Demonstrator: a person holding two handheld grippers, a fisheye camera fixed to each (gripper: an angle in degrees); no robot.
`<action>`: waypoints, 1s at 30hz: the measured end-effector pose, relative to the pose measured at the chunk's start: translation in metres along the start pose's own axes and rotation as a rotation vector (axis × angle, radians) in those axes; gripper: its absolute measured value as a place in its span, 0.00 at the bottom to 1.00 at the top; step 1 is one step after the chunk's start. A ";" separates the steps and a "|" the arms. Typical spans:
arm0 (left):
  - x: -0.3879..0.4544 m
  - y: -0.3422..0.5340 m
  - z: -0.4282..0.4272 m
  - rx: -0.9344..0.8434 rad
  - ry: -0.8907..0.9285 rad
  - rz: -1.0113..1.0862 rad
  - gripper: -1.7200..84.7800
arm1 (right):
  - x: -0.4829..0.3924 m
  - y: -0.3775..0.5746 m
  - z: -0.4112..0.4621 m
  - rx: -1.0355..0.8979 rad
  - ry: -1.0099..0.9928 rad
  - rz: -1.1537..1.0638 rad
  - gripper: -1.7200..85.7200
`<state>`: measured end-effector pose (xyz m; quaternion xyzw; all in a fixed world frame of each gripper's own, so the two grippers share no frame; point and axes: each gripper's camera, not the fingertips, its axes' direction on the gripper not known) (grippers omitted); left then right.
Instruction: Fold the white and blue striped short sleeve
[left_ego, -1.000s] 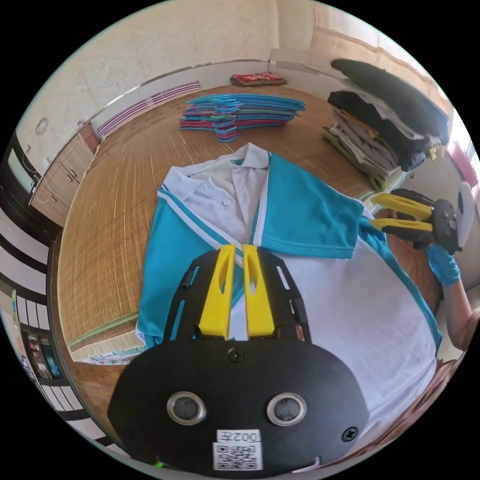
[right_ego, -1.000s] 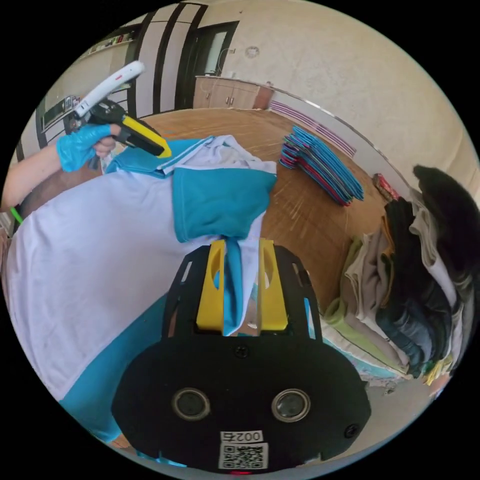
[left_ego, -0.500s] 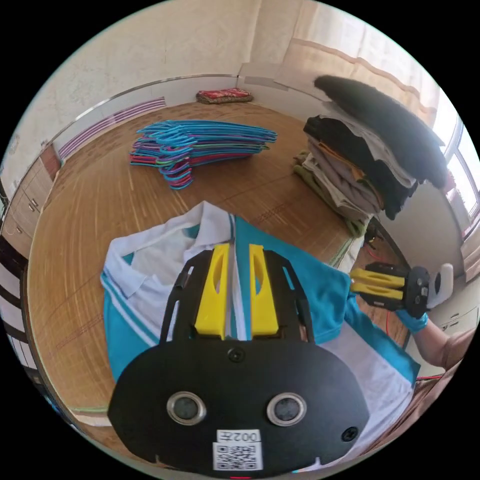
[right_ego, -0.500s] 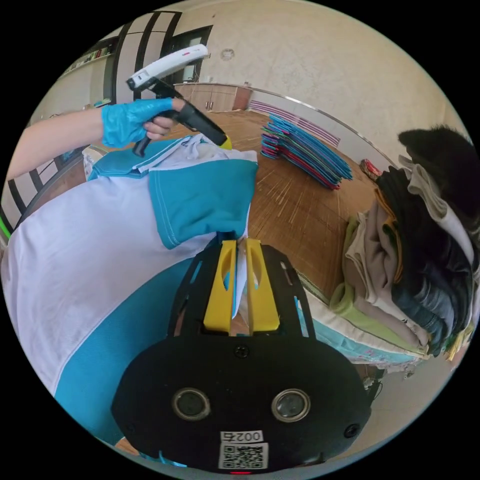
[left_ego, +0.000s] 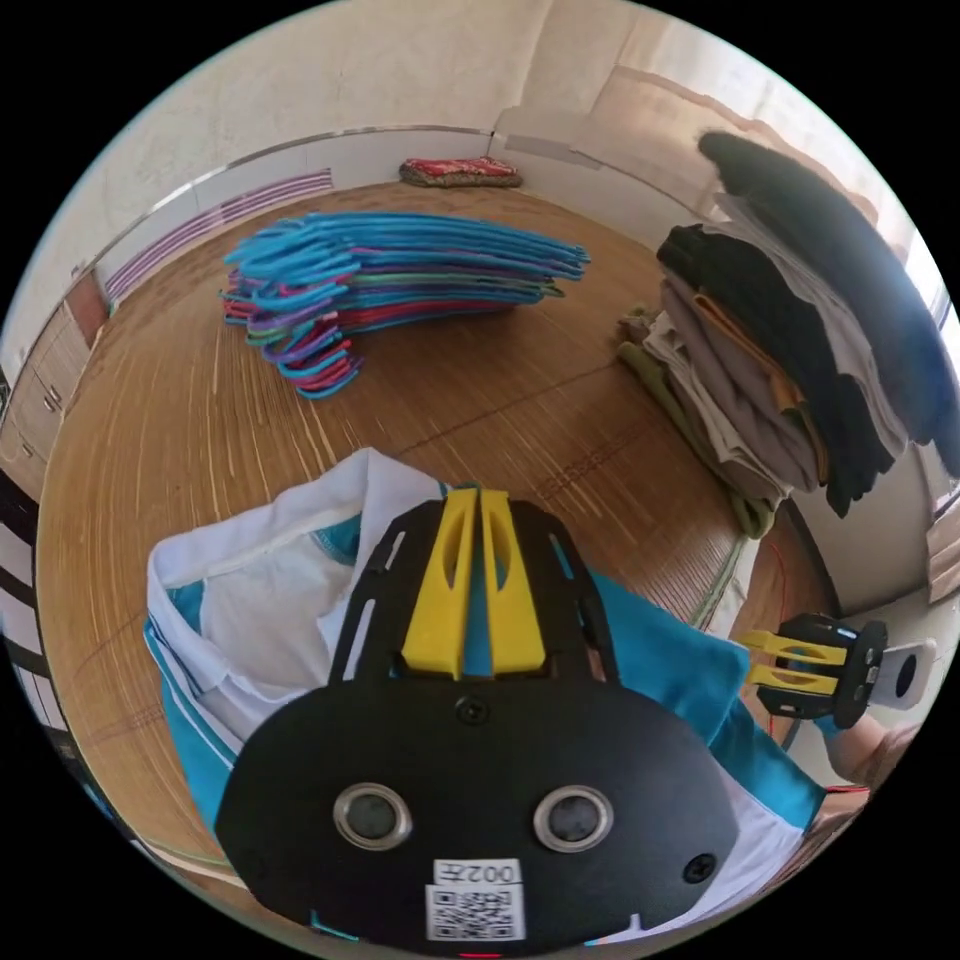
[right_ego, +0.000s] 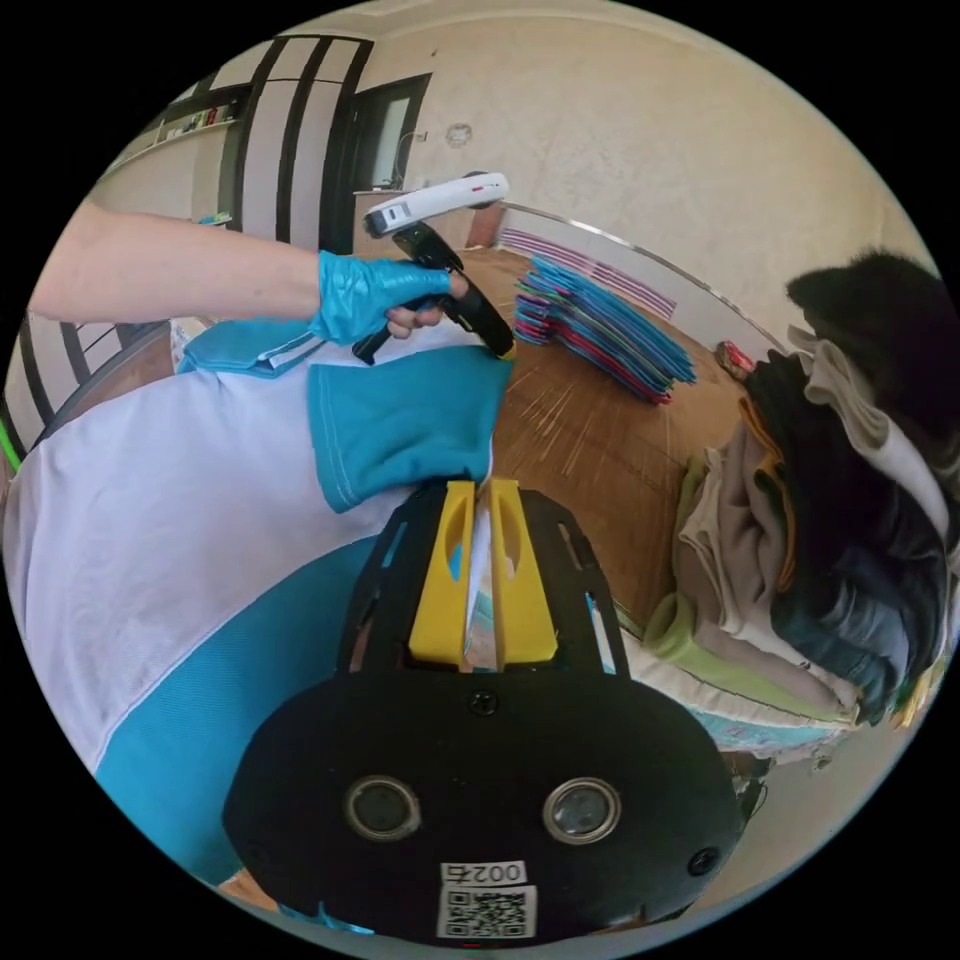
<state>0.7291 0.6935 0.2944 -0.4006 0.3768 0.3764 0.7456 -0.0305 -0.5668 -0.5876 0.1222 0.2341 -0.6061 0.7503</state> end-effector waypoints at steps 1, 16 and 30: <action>0.003 -0.004 -0.003 0.022 -0.024 0.021 0.01 | 0.002 0.001 0.000 0.002 0.019 0.015 0.04; 0.012 -0.025 0.025 -0.049 -0.086 0.021 0.01 | 0.038 0.006 0.040 -0.131 0.061 0.130 0.04; 0.018 0.020 -0.074 -0.006 -0.009 0.150 0.07 | 0.040 0.009 -0.012 -0.082 -0.080 0.134 0.10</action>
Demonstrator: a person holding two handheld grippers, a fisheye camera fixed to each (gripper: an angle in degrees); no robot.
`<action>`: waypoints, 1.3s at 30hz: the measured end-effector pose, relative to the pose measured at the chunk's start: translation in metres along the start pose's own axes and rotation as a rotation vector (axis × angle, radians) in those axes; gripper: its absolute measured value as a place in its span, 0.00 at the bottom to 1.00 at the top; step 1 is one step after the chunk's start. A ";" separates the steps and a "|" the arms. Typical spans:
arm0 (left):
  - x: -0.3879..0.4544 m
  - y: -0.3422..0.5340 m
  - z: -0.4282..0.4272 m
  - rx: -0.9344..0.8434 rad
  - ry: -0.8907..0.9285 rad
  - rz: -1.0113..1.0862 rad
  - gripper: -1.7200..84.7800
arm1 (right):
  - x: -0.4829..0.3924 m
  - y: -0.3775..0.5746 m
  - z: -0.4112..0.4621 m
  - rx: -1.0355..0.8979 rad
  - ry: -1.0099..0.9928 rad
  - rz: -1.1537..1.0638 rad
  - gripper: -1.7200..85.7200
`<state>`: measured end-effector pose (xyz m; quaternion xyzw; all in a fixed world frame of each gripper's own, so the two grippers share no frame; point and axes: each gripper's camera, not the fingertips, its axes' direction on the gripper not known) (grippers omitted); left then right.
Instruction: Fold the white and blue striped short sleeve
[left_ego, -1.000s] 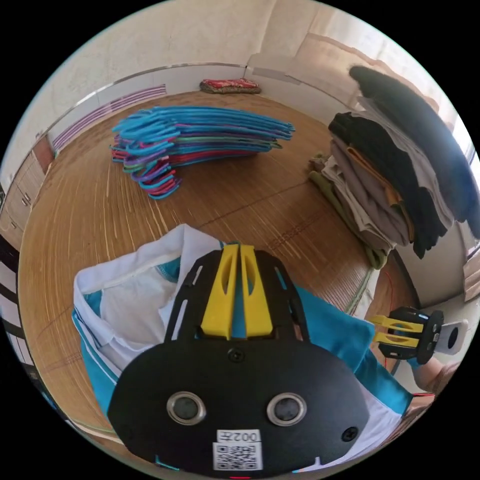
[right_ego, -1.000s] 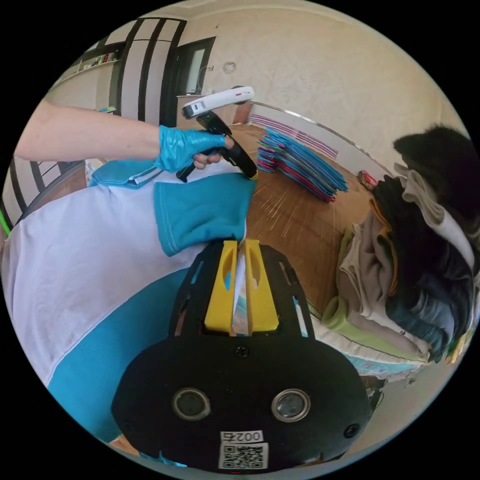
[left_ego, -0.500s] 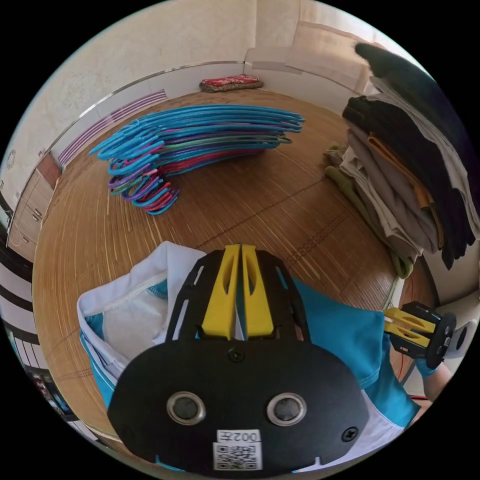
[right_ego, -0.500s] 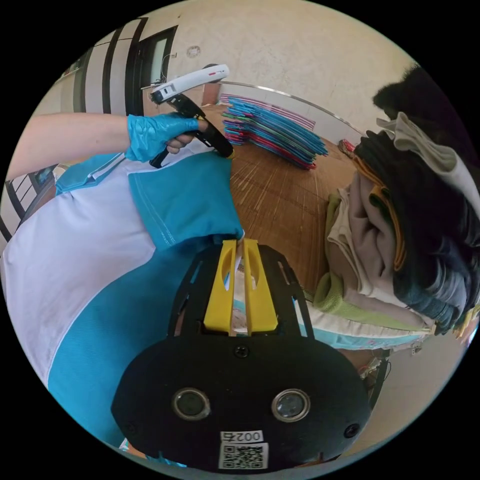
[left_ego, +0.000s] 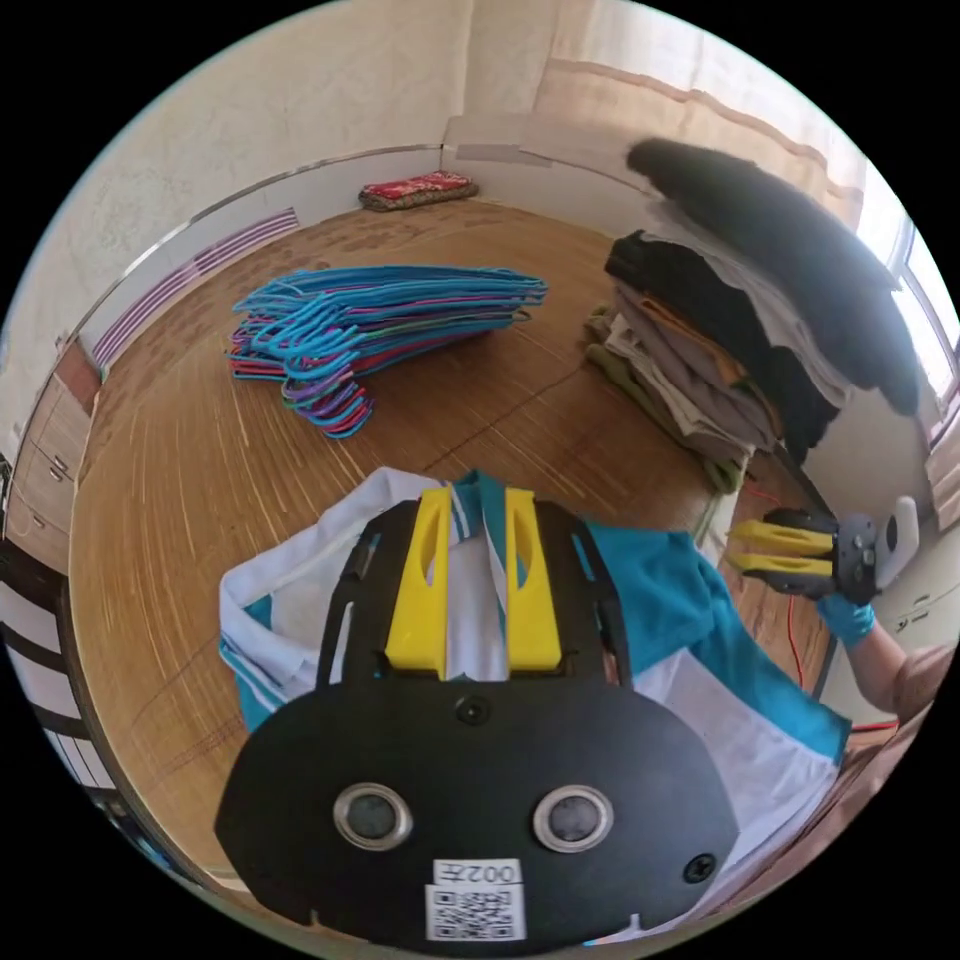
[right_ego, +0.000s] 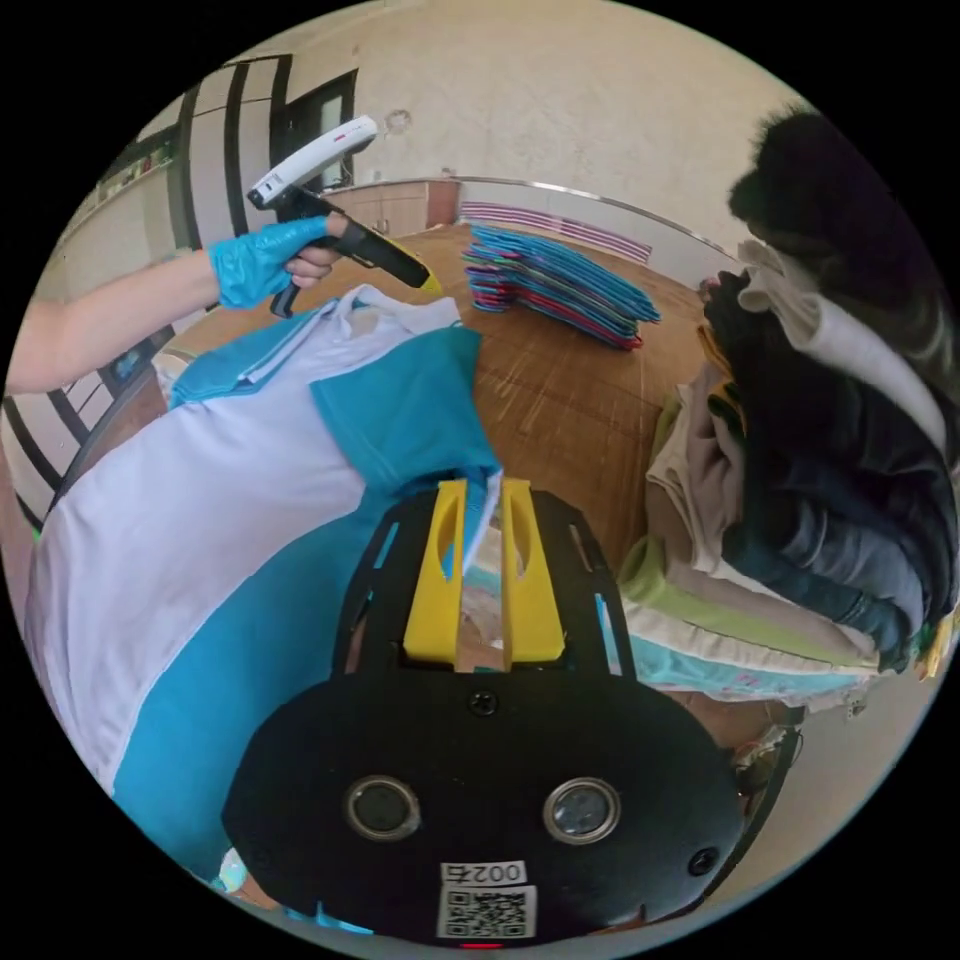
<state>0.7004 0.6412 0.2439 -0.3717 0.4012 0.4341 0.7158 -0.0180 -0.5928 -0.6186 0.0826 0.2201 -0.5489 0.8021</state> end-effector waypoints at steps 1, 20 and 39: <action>0.005 0.012 -0.009 -0.006 0.005 0.022 0.07 | -0.003 0.001 -0.003 0.007 -0.023 -0.007 0.10; 0.069 0.146 -0.043 -0.145 -0.007 0.013 0.04 | -0.096 0.005 0.014 -0.027 -0.041 -0.014 0.02; 0.092 0.272 -0.178 -0.065 -0.112 -0.020 0.07 | -0.161 0.041 -0.024 -0.059 -0.010 -0.077 0.03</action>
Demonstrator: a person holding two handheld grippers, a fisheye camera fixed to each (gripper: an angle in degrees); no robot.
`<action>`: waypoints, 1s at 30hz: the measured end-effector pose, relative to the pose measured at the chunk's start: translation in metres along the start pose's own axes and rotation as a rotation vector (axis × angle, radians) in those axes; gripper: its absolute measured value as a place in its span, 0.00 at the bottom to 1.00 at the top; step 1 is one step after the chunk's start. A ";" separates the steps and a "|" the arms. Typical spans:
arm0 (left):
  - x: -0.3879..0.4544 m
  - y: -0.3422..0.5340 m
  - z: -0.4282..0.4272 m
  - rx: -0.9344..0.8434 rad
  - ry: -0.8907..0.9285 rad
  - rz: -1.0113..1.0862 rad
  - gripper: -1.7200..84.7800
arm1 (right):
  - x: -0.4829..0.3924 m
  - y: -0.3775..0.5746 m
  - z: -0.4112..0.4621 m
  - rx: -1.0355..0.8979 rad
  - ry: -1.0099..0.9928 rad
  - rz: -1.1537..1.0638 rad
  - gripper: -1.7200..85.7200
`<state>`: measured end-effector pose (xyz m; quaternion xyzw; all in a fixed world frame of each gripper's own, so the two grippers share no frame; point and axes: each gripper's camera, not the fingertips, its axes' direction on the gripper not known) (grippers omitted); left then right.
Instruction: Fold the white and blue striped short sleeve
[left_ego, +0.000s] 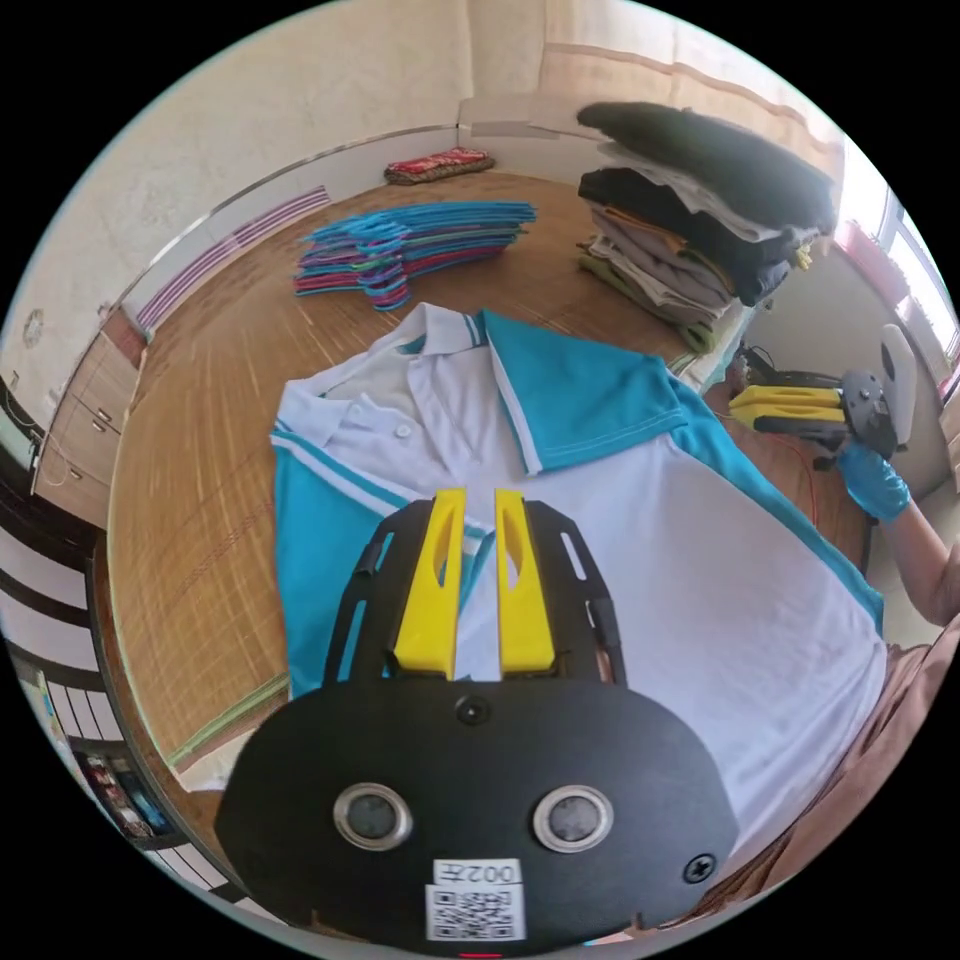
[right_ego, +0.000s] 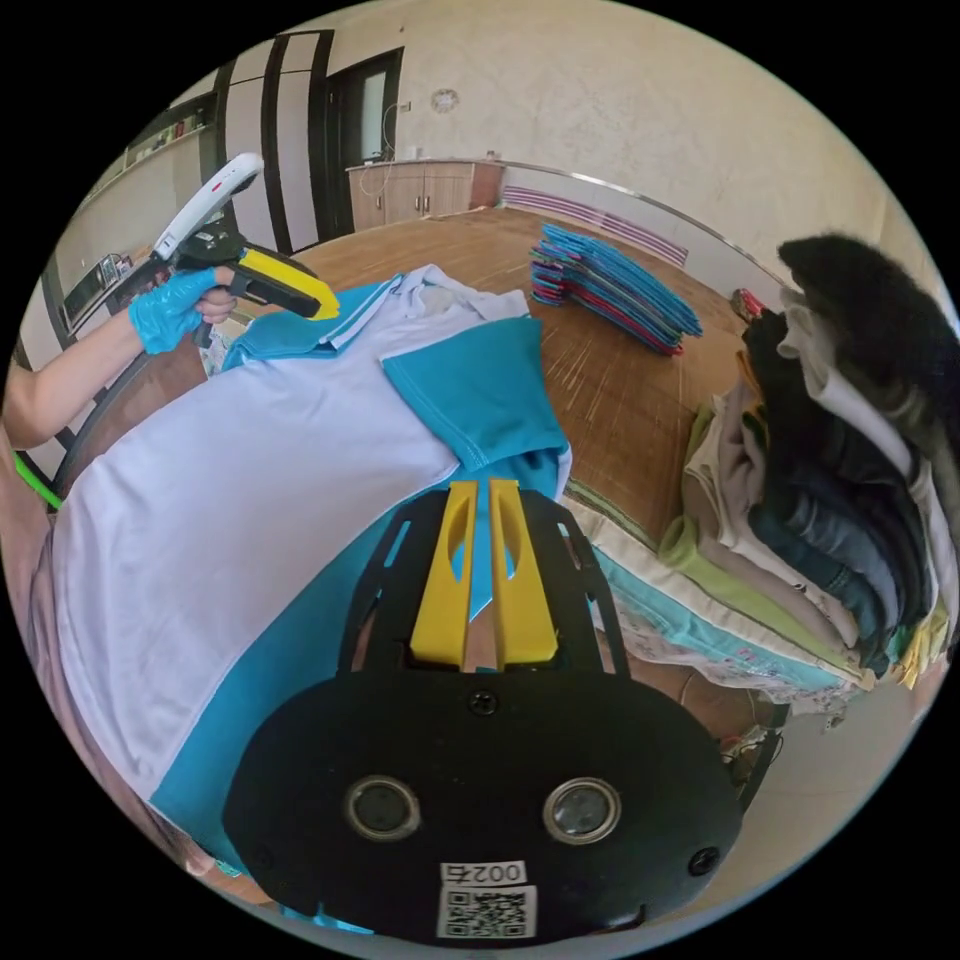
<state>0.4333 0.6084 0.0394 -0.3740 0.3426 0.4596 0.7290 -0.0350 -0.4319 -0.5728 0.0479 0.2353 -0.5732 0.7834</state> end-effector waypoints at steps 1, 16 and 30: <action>0.000 0.015 -0.017 0.015 -0.024 -0.004 0.07 | -0.003 0.001 -0.004 0.010 0.003 -0.002 0.04; 0.053 0.213 -0.183 0.068 -0.142 -0.148 0.06 | -0.182 0.004 -0.093 0.185 -0.337 -0.347 0.09; 0.080 0.369 -0.242 -0.001 -0.133 -0.321 0.03 | -0.410 0.028 -0.087 -0.029 -0.690 -0.832 0.11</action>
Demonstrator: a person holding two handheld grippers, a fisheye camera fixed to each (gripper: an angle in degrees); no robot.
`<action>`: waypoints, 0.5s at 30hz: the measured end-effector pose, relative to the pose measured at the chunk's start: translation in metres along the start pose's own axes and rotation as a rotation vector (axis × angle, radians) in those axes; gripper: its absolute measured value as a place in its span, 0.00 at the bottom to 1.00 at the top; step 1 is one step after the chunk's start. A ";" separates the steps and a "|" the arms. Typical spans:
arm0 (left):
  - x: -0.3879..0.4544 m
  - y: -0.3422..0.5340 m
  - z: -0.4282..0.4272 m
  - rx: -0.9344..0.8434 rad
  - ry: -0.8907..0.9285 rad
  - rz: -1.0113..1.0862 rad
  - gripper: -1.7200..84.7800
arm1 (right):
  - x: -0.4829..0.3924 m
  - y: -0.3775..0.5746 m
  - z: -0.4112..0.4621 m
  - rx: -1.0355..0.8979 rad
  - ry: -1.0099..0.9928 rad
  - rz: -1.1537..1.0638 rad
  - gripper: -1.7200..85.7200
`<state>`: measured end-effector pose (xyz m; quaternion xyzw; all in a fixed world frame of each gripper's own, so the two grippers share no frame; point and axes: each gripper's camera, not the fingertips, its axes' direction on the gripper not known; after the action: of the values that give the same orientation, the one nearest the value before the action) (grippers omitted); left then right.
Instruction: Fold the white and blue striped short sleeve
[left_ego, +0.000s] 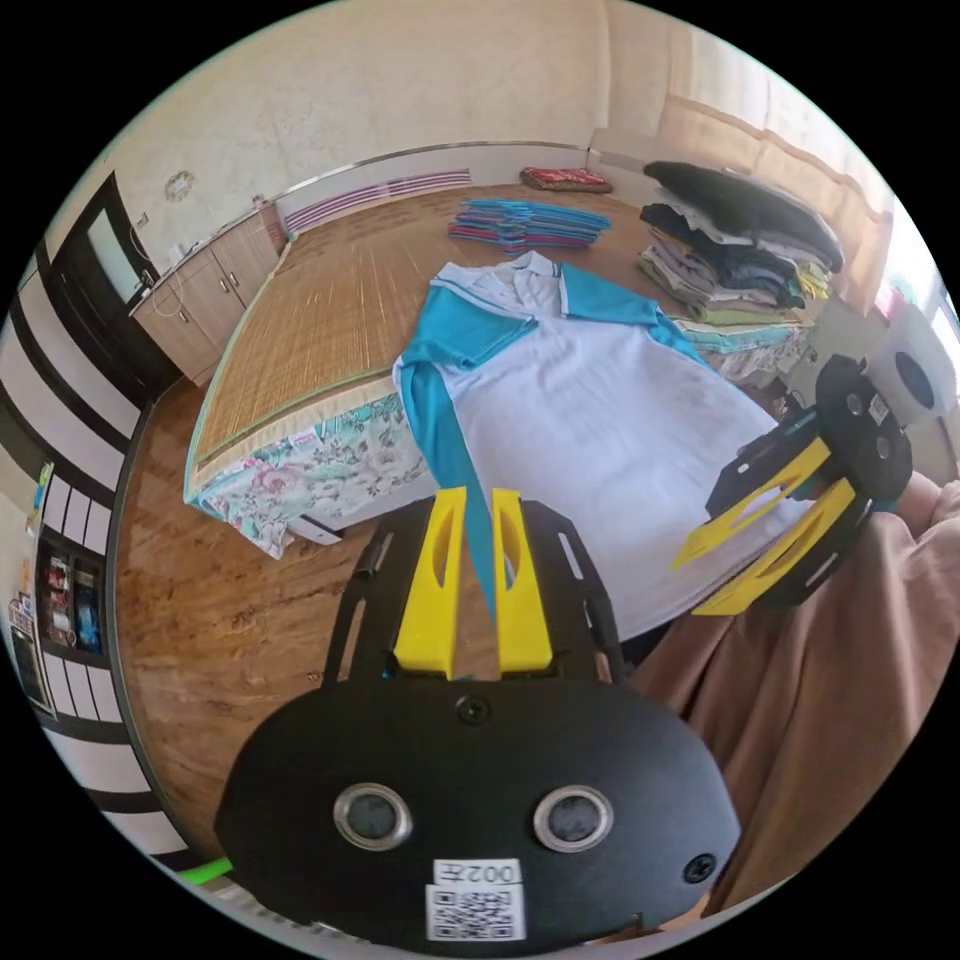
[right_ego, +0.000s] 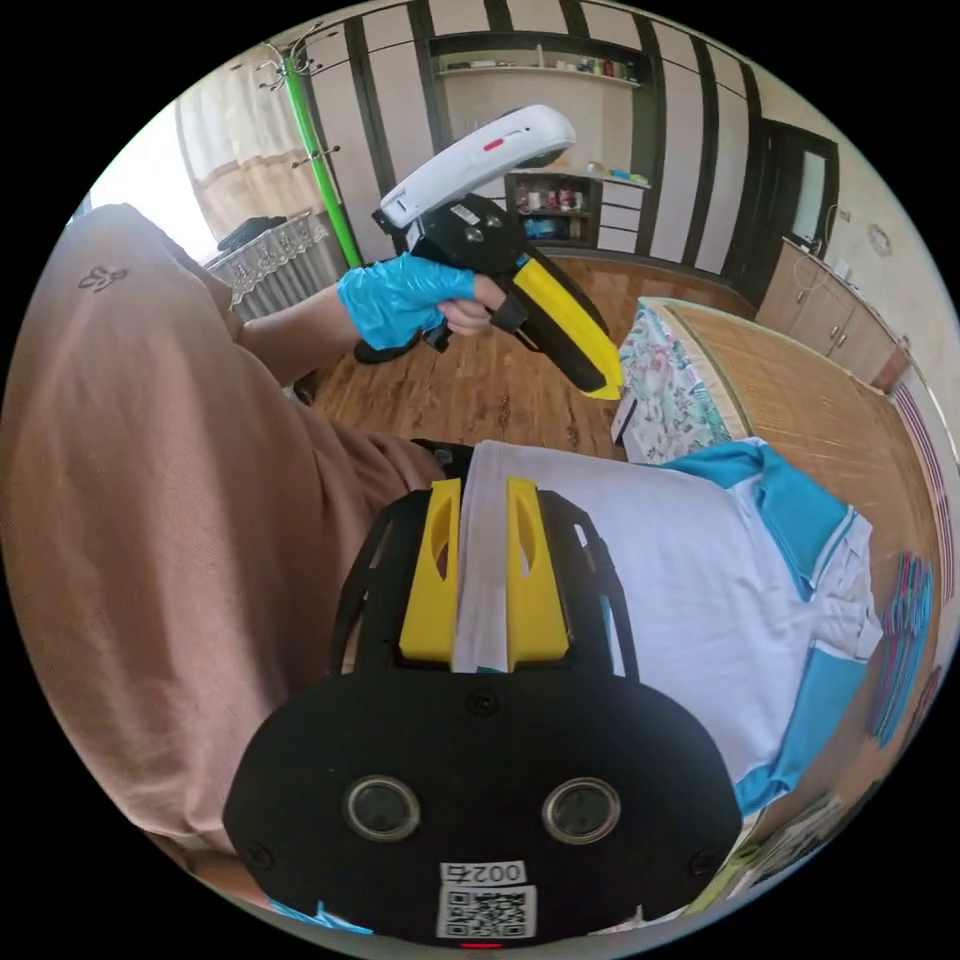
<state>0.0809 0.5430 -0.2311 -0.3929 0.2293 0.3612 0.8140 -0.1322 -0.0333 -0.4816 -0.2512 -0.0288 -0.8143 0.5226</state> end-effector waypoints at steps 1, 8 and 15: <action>-0.001 0.009 -0.001 -0.009 0.012 -0.008 0.03 | -0.001 -0.003 0.004 -0.004 -0.010 -0.004 0.11; -0.006 0.045 -0.008 -0.048 0.053 -0.048 0.03 | -0.007 -0.025 0.042 -0.068 -0.057 -0.015 0.11; -0.012 0.065 -0.030 -0.051 -0.011 -0.061 0.03 | -0.021 -0.031 0.067 -0.127 0.009 -0.022 0.09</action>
<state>0.0206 0.5421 -0.2709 -0.4183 0.2036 0.3438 0.8157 -0.1270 0.0194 -0.4260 -0.2799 0.0228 -0.8212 0.4968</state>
